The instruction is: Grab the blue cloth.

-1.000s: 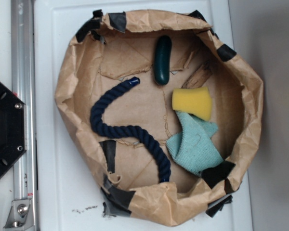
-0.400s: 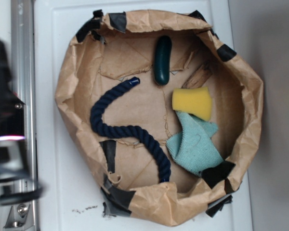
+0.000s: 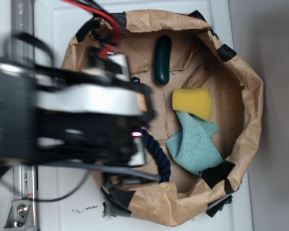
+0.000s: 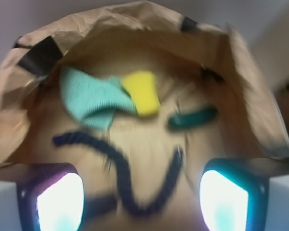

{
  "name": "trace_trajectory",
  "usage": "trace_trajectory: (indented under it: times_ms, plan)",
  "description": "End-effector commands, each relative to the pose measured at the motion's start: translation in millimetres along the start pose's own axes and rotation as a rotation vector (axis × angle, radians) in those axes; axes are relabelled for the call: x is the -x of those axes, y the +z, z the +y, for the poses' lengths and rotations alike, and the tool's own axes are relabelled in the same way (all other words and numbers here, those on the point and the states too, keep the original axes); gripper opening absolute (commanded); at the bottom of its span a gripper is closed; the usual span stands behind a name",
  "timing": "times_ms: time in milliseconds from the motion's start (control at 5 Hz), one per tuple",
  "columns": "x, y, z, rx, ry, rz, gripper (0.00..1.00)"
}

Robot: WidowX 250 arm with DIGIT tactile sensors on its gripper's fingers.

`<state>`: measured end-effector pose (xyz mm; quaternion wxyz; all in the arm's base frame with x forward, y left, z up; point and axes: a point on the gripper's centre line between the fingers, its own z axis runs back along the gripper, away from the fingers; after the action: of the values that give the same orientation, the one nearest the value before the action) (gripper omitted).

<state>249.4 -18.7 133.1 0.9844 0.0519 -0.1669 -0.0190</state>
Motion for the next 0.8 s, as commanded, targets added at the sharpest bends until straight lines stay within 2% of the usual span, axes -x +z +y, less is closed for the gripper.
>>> trace_trajectory:
  times_ms: [0, 200, 400, 600]
  plan:
    - [-48, -45, -18, 0.069, -0.269, -0.07, 1.0]
    - [-37, -55, -38, 0.091, -0.517, -0.151, 1.0]
    - [-31, -68, -45, 0.131, -0.655, -0.168, 1.0]
    - [-34, -95, -47, 0.159, -0.663, -0.125, 1.0]
